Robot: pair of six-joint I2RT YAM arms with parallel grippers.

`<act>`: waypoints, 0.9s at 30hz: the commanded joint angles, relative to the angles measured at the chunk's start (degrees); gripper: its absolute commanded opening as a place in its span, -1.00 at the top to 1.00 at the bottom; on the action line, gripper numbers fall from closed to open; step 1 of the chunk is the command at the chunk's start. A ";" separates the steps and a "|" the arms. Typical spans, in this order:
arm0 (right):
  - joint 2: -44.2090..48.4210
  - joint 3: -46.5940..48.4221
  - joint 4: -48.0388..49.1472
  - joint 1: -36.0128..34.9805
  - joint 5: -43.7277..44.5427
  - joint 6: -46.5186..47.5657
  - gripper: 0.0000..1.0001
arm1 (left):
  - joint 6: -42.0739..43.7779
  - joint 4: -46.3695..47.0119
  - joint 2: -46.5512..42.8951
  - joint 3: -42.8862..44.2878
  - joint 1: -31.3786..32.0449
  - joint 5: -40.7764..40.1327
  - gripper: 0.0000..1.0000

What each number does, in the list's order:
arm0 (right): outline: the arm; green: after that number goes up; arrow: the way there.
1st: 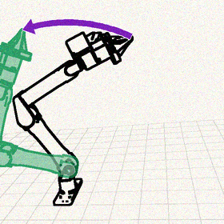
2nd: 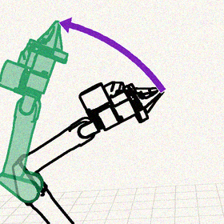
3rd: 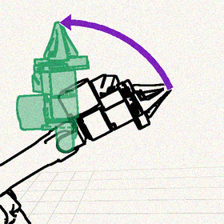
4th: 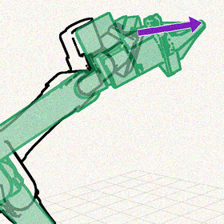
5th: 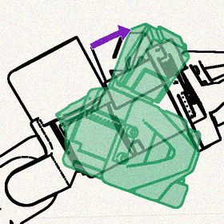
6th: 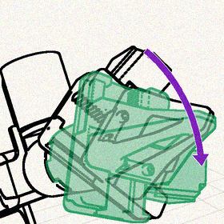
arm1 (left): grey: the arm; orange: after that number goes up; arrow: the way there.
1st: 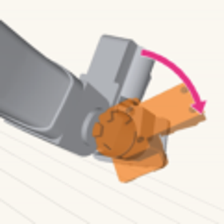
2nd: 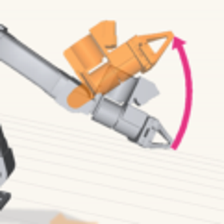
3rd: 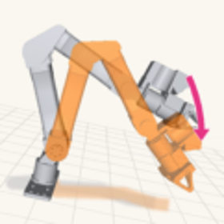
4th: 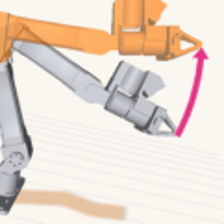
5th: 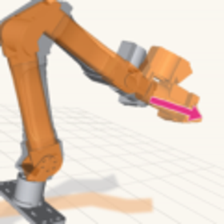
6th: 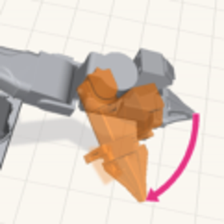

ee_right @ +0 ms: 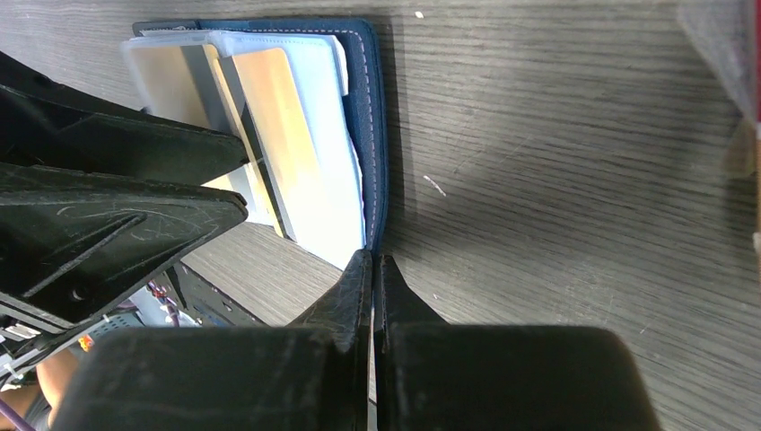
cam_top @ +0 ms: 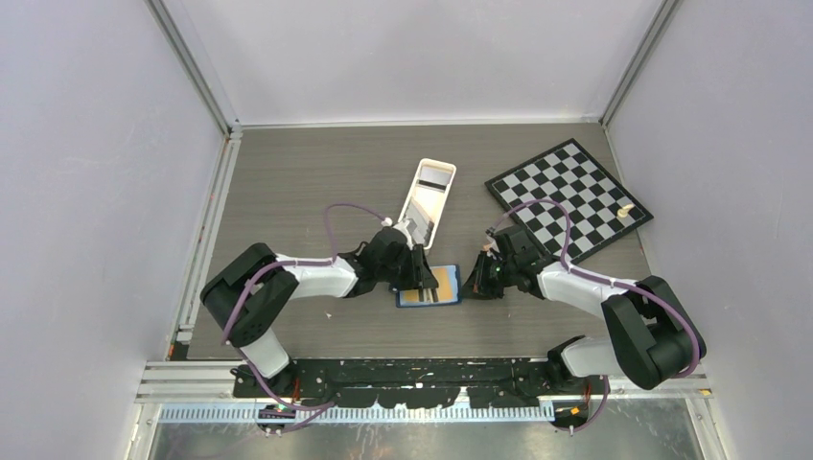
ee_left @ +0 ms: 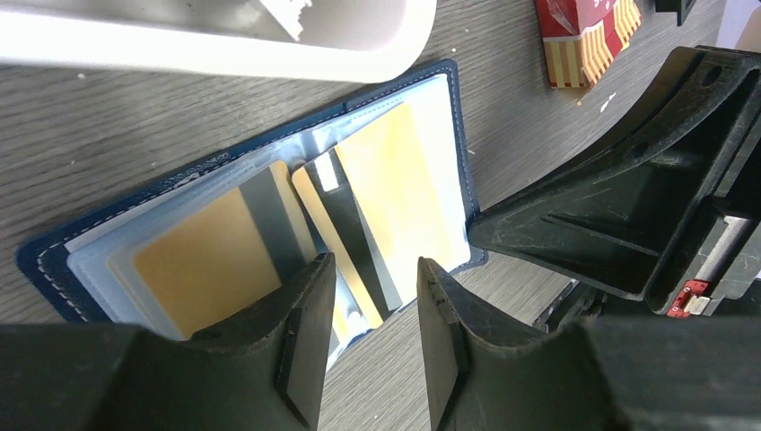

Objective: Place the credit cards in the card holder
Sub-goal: Insert the credit card into the card holder.

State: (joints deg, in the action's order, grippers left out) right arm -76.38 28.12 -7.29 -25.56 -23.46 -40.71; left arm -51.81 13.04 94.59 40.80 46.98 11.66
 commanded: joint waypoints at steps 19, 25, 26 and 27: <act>0.05 -1.22 1.49 -0.17 -0.45 0.89 0.99 | 5.97 -6.01 5.78 7.58 5.15 -4.13 0.20; 1.52 -0.66 -0.22 -0.14 -0.07 0.87 0.98 | 6.93 -6.33 3.73 7.57 5.40 -4.98 0.20; 2.25 -0.35 -1.04 -0.11 0.14 0.94 0.95 | 7.17 -7.19 2.55 7.48 5.40 -5.24 0.19; 3.27 -0.01 -2.03 -0.13 0.43 1.03 0.89 | 7.43 -8.18 1.15 7.34 5.40 -5.59 0.17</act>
State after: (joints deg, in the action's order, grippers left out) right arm -76.31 27.05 -7.51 -25.54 -23.55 -40.66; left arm -46.41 8.54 98.67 47.66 51.48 7.73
